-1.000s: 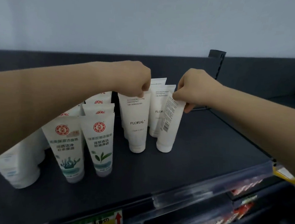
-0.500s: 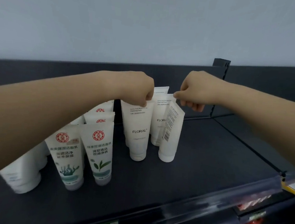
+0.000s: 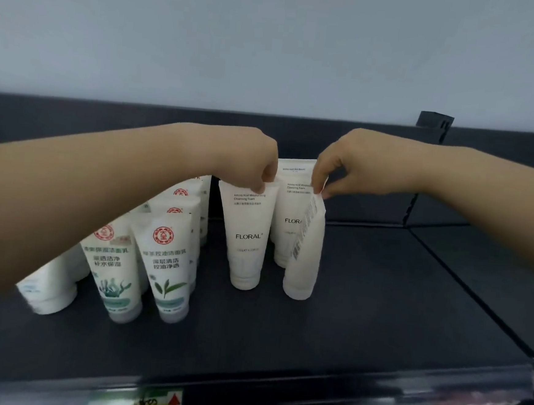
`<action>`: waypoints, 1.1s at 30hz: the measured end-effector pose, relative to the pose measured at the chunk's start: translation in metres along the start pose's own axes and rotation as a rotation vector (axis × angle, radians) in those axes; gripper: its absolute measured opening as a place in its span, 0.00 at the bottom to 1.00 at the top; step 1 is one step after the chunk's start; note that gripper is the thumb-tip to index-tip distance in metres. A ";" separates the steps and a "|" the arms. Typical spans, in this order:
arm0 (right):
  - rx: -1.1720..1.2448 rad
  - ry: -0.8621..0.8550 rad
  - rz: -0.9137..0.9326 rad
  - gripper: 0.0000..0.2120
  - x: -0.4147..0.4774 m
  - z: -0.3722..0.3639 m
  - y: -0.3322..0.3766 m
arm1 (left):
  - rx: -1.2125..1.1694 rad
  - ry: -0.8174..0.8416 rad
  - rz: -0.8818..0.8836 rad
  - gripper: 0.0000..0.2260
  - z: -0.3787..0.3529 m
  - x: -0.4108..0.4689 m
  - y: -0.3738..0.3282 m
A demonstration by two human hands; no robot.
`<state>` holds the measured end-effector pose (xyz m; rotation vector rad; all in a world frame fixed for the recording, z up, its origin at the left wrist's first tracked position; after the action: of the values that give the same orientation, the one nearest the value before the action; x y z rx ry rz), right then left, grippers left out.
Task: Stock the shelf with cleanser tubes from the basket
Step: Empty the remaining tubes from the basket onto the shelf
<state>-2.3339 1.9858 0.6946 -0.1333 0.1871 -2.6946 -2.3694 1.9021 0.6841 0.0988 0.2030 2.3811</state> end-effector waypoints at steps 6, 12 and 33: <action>0.078 -0.020 0.043 0.03 0.005 -0.003 -0.002 | 0.011 0.031 0.049 0.17 0.001 0.000 0.002; 0.069 -0.062 0.047 0.04 0.008 -0.005 -0.001 | -0.004 0.015 0.069 0.02 -0.002 0.001 0.002; 0.283 -0.216 0.104 0.08 0.007 0.011 0.002 | -0.075 -0.053 0.255 0.15 -0.003 -0.038 0.006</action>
<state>-2.3378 1.9795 0.7051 -0.3157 -0.2443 -2.5483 -2.3465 1.8713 0.6821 0.1602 0.0797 2.6331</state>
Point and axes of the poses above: each hand's wrist, its own x-axis towards the middle knuckle, its own z-axis out of the back of the hand, y = z × x, the point moved 9 cm from there along x, towards the middle knuckle, and after that the axes turned 1 degree about -x, right-handed, at the moved point
